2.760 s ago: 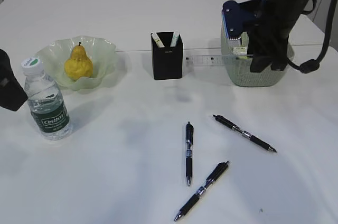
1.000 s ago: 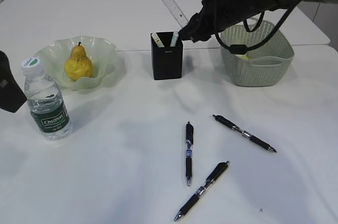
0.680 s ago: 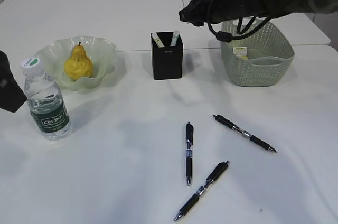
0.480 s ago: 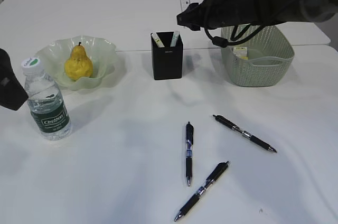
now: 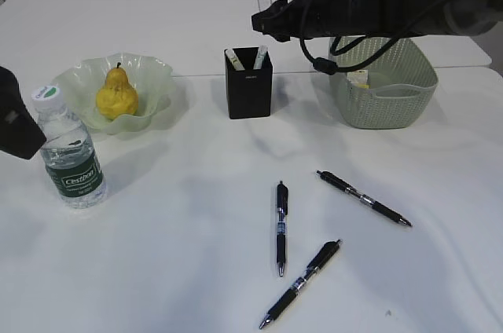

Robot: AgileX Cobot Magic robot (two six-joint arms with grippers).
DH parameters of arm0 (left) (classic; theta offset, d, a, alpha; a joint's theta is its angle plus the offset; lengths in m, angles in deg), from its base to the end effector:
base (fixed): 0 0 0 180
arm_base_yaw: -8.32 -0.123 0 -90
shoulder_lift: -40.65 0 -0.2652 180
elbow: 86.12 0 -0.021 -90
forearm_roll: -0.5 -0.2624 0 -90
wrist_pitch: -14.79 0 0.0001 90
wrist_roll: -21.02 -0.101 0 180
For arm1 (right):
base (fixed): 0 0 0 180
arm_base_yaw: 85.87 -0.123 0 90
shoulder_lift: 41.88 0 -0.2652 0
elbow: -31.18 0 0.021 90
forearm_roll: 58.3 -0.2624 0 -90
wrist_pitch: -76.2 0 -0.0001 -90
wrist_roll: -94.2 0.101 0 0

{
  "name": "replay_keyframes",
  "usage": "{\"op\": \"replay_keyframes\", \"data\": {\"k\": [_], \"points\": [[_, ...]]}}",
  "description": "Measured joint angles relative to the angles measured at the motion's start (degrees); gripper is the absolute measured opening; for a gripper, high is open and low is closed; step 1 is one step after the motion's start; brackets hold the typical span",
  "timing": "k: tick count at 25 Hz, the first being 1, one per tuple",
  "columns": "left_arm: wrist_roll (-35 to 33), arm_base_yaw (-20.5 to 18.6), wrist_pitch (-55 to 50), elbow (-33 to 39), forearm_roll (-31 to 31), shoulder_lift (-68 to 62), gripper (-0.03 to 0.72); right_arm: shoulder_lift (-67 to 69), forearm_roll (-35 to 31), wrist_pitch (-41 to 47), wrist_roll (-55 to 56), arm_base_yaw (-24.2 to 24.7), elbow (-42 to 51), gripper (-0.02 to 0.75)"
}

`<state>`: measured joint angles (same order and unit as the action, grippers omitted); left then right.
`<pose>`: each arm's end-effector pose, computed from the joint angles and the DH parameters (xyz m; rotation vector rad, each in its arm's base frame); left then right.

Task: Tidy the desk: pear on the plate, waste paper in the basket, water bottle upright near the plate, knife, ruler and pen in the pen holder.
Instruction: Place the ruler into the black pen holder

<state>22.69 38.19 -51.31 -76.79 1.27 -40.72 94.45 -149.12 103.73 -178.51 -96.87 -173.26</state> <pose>0.2270 -0.1318 0.3101 0.6661 2.6686 -0.1712 0.5079 0.1464 0.1950 -0.5313 1.8692 0.5729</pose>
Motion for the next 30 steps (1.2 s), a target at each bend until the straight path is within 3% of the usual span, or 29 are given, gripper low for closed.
{"op": "replay_keyframes", "data": {"k": [7,13,17,19,22,30], "points": [[0.00,0.00,0.83,0.00,0.00,0.00,0.229,0.00,5.94,2.69,-7.10,0.00,0.00,0.301],[0.00,0.00,0.97,0.00,0.00,0.00,0.230,0.00,6.53,0.44,-11.31,-1.32,0.00,0.301],[0.00,0.00,0.97,0.00,0.00,0.00,0.230,0.00,1.88,-2.10,-16.26,-2.76,0.00,0.301],[0.00,0.00,0.97,0.00,0.00,0.00,0.230,0.92,-6.25,-3.04,-22.47,-3.54,-0.14,0.301],[0.00,0.00,1.01,0.00,0.00,0.00,0.229,2.76,-11.09,-4.07,-25.62,-3.80,-0.25,0.301],[0.00,0.00,1.35,0.00,0.00,0.00,0.229,4.29,-12.32,-4.51,-28.90,-3.80,-0.62,0.301]]}}
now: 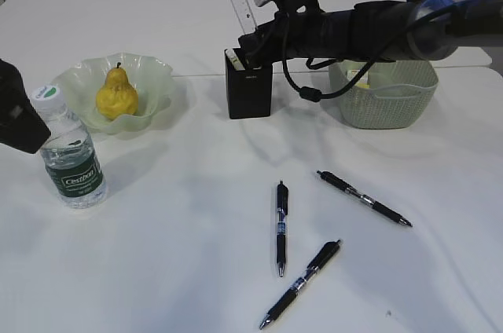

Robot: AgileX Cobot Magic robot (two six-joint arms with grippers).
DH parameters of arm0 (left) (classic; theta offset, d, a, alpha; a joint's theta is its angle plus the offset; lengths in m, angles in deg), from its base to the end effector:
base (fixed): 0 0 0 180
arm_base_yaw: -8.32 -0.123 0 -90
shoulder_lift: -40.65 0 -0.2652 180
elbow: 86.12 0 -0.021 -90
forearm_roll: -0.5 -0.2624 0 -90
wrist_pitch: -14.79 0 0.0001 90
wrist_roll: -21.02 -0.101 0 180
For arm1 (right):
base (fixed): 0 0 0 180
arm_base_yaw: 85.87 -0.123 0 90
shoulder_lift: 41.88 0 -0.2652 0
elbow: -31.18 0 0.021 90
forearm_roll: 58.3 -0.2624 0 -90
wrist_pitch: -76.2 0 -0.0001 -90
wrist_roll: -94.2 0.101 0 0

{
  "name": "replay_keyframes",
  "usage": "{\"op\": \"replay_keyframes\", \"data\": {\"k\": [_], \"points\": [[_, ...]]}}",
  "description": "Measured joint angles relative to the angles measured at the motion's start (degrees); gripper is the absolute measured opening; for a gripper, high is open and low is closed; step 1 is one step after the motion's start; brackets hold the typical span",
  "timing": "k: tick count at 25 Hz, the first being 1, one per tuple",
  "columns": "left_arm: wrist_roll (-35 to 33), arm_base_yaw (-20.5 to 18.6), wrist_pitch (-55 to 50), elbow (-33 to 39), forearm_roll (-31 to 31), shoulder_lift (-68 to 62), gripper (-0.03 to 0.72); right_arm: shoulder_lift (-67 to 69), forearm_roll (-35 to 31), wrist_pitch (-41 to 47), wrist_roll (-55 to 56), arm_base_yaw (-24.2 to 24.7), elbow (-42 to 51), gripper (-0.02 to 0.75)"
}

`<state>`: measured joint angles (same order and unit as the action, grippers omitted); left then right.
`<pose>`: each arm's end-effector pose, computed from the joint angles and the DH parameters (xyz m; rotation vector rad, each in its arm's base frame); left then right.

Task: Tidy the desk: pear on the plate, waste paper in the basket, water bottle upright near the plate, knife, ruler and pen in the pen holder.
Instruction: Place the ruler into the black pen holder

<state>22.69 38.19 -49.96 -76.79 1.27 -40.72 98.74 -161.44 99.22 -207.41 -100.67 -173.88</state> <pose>0.2289 -0.1329 0.3111 0.6603 2.6461 -0.1789 0.5108 0.1748 0.1650 -0.7752 1.7434 0.3441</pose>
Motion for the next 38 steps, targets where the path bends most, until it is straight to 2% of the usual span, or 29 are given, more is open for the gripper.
{"op": "replay_keyframes", "data": {"k": [10,26,29,30,32,38], "points": [[0.00,0.00,0.83,0.00,0.00,0.00,0.229,2.34,-0.25,1.13,-0.94,-0.13,-3.08,0.301],[0.00,0.00,0.85,0.00,-0.22,0.00,0.230,3.31,-0.25,0.65,-0.94,-0.36,-3.13,0.310],[0.00,0.00,0.95,0.00,-0.22,0.00,0.229,3.31,-0.25,0.65,-0.94,-0.36,-3.13,0.325],[0.00,0.00,0.95,0.00,-0.22,0.00,0.229,3.31,-0.25,0.44,-0.94,-0.36,-3.13,0.377],[0.00,0.00,0.95,0.00,-0.22,0.00,0.229,3.31,-0.25,0.05,-0.94,-0.36,-3.13,0.395],[0.00,0.00,0.95,0.00,-0.22,0.00,0.226,3.31,-0.36,-0.80,-0.76,-0.36,-3.13,0.408]]}}
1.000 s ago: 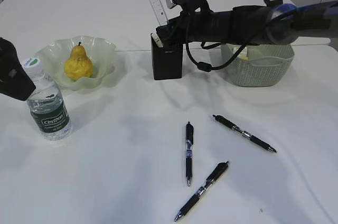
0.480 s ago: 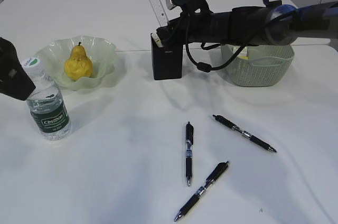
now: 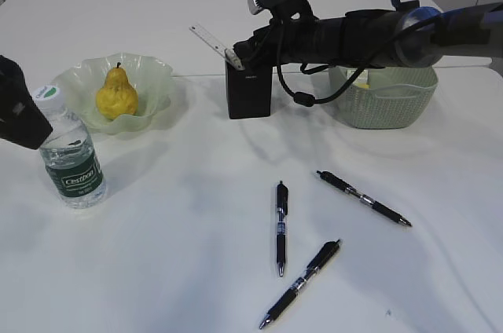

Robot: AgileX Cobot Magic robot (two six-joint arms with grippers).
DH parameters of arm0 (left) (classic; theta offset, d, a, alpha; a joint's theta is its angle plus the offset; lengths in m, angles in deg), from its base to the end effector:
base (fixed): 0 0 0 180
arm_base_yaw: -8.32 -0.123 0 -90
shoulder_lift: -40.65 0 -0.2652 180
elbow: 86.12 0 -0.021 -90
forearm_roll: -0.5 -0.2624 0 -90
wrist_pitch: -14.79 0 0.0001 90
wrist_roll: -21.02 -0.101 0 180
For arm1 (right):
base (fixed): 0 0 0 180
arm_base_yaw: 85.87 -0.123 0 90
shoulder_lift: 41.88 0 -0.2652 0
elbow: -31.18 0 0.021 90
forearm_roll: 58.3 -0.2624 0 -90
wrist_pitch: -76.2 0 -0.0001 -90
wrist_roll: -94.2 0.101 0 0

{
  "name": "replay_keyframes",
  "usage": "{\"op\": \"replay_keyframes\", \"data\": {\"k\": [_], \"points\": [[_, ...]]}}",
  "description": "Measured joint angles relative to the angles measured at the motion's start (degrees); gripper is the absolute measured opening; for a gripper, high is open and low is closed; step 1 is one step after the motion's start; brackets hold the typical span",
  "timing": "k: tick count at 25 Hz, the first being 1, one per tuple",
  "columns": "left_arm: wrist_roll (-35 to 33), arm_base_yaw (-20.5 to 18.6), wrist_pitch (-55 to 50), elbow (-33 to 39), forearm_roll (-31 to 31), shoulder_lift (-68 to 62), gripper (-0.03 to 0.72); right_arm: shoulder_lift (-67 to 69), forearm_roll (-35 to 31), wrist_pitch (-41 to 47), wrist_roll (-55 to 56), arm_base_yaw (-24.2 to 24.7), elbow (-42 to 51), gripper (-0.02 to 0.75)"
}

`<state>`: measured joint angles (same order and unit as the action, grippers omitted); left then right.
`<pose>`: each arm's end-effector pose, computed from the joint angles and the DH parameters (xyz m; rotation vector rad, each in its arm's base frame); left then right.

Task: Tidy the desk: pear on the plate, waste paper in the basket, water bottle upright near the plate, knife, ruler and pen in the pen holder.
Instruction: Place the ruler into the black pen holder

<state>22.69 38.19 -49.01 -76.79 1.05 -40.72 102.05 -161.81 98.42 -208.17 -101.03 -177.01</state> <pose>0.2304 -0.1333 0.3118 0.6572 2.6293 -0.1792 0.5191 0.1792 0.1516 -0.7795 1.7468 0.3305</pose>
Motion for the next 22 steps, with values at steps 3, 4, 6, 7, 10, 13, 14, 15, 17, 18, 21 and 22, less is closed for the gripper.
{"op": "replay_keyframes", "data": {"k": [3,4,6,7,10,13,14,15,17,18,21,22], "points": [[0.00,0.00,0.00,0.00,0.00,0.00,0.226,0.00,0.00,-0.08,0.00,0.00,0.00,0.408],[0.00,0.00,0.00,0.00,0.00,0.00,0.226,0.00,0.00,-0.08,0.00,0.00,0.00,0.408],[0.00,0.00,0.00,0.00,0.00,0.00,0.226,0.00,0.00,-0.12,0.00,0.00,0.00,0.408],[0.00,0.00,0.00,0.00,0.00,0.00,0.226,0.00,0.00,-0.12,0.00,0.00,0.00,0.408],[0.00,0.00,0.00,0.00,0.00,0.00,0.226,0.00,0.00,-0.37,0.05,0.00,0.00,0.409],[0.00,0.00,0.00,0.00,0.00,0.00,0.226,0.00,0.00,-0.50,0.05,0.00,0.00,0.409],[0.00,0.00,0.00,0.00,0.00,0.00,0.226,0.00,0.00,0.10,-0.21,0.00,0.00,0.409],[0.00,0.00,0.00,0.00,0.00,0.00,0.226,0.00,0.00,0.99,-0.53,0.00,0.00,0.409],[0.00,0.00,0.00,0.00,0.00,0.00,0.226,0.00,0.00,1.94,-0.79,0.00,0.00,0.409],[0.00,0.00,0.00,0.00,0.00,0.00,0.226,0.00,0.00,1.94,-0.79,0.00,0.00,0.409],[0.00,0.00,0.00,0.00,0.00,0.00,0.226,-0.12,0.00,3.16,-1.00,0.00,-0.58,0.408],[0.00,0.00,0.00,0.00,0.00,0.00,0.226,-0.12,0.00,3.16,-1.00,0.00,-0.58,0.409]]}}
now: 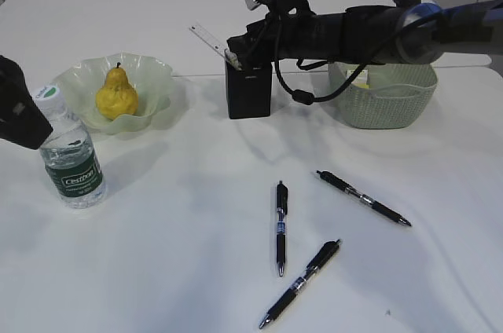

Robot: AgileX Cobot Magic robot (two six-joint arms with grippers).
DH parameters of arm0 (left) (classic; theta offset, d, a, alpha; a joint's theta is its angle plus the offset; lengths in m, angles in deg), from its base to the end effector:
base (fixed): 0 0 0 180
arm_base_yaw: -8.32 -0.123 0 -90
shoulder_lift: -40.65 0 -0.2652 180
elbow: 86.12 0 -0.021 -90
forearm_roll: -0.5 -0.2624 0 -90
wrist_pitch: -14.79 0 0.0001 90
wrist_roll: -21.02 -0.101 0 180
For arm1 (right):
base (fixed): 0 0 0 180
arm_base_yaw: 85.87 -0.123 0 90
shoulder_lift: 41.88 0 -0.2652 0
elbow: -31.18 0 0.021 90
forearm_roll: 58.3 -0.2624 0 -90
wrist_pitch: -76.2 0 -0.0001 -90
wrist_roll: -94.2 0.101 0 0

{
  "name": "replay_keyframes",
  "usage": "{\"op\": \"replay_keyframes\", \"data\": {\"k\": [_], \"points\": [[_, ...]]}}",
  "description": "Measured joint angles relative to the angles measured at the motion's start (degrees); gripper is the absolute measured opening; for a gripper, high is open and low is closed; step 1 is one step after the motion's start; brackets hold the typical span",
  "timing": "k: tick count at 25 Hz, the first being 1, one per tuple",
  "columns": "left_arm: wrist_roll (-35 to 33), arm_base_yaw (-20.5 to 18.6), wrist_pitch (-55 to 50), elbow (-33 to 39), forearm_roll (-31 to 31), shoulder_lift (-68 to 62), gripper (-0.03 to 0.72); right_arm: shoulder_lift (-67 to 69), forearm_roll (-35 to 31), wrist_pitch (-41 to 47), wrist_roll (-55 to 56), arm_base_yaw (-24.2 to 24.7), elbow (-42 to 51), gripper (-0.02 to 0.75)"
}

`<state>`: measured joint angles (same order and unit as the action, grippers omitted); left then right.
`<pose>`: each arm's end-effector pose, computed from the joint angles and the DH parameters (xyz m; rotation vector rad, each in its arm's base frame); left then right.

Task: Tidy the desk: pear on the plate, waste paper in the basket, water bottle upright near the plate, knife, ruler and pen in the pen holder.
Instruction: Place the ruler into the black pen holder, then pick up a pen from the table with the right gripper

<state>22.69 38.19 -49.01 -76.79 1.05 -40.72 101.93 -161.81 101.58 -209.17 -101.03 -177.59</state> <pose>0.2304 -0.1333 0.3118 0.6572 2.6293 -0.1792 0.5175 0.1839 0.1581 -0.8171 1.6966 0.3674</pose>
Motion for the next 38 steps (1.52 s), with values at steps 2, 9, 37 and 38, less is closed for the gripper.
{"op": "replay_keyframes", "data": {"k": [2,9,37,38], "points": [[0.00,0.00,0.00,0.00,0.00,0.00,0.226,-1.12,0.00,0.00,0.00,0.00,0.00,0.408],[0.00,0.00,0.39,0.00,0.00,0.00,0.226,-7.24,9.21,-0.33,10.70,0.00,0.00,0.409],[0.00,0.00,2.21,0.00,0.00,0.00,0.226,-15.37,82.35,35.86,76.56,0.00,0.00,0.375],[0.00,0.00,2.21,0.00,0.00,0.00,0.226,-15.37,83.04,37.02,77.43,0.00,0.00,0.375]]}}
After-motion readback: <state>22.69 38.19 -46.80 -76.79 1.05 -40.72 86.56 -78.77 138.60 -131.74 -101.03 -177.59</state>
